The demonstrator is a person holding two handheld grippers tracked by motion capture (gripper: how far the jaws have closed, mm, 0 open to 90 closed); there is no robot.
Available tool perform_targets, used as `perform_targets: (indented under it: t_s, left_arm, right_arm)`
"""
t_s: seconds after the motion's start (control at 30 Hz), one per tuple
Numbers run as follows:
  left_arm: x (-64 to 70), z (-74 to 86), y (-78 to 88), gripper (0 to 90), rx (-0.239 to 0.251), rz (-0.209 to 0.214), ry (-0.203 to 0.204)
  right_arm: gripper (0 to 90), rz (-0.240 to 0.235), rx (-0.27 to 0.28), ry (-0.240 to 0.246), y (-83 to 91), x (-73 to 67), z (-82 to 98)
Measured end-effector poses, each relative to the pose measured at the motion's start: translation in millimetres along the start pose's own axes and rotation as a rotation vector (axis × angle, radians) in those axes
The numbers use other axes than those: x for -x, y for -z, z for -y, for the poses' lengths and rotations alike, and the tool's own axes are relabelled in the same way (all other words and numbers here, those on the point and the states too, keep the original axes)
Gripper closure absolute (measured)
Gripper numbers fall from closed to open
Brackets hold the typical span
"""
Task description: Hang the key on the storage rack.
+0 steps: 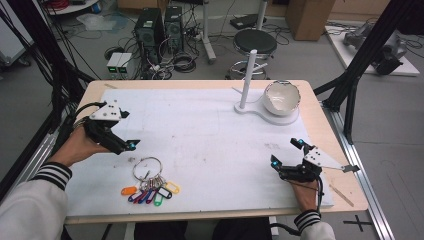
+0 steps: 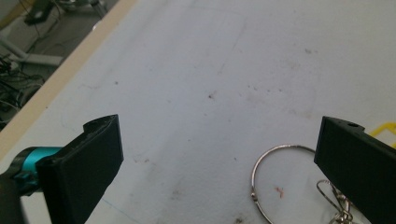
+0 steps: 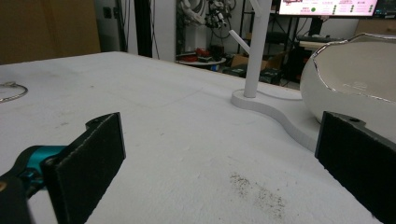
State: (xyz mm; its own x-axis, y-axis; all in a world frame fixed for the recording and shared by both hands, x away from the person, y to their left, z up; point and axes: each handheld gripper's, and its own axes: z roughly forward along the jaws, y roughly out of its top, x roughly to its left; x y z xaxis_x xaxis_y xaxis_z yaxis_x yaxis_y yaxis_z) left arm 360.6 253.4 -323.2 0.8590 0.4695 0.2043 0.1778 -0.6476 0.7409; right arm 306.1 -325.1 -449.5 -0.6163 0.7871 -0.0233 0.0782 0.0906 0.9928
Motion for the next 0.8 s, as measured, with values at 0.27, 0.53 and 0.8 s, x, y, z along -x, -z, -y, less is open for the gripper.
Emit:
perform_targets:
  t_s: [0.27,0.53,0.8]
  left_arm:
    - [-0.4,-15.1,-17.6,1.7,-0.144,0.073,-0.07]
    - [0.1,-18.9,-38.7,1.7,-0.245,0.144,-0.129]
    - [1.8,-11.8,-61.3,2.8,-0.336,0.181,-0.118]
  right_arm:
    - [1.2,0.0,0.0,-0.001,0.0,0.4,0.0]
    - [1.2,0.002,0.003,0.0,-0.2,0.9,0.0]
    - [1.2,0.005,0.002,-0.004,0.0,0.9,0.1]
